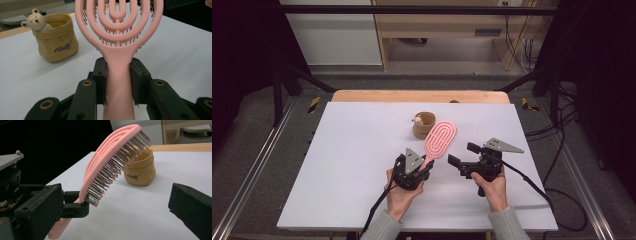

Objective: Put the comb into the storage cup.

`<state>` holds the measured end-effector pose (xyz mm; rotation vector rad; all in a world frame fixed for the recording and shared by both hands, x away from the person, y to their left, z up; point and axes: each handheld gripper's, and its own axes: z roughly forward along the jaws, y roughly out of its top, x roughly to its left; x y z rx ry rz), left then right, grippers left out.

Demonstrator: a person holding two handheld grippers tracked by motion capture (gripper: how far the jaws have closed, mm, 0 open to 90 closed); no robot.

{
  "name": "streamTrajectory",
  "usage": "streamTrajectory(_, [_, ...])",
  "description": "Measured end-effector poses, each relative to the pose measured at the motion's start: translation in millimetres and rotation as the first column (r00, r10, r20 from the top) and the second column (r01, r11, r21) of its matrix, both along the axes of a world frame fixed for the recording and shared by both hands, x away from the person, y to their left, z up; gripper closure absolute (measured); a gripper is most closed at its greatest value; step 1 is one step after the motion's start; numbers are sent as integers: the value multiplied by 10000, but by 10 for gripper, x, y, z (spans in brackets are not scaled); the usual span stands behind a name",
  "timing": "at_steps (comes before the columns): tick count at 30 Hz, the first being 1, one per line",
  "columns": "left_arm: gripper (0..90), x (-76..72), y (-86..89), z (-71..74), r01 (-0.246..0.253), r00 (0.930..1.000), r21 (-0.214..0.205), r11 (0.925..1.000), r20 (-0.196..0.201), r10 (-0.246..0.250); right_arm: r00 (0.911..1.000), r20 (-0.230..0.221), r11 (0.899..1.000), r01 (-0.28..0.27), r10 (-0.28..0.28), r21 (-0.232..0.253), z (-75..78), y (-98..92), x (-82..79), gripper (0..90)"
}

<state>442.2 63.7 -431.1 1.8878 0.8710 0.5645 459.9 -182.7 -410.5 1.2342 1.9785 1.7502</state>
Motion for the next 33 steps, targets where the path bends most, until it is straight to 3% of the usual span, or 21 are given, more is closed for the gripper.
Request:
streamTrajectory(18, [694,-76,-141,-16,248,9994,285,9993,217,-255,9998,-187,9999,39,-37,129,-17,20,13,18])
streamTrajectory(33, [694,-167,-225,7,511,9979,231,9984,396,-520,9993,-382,9995,1,12,324,-33,40,29,62])
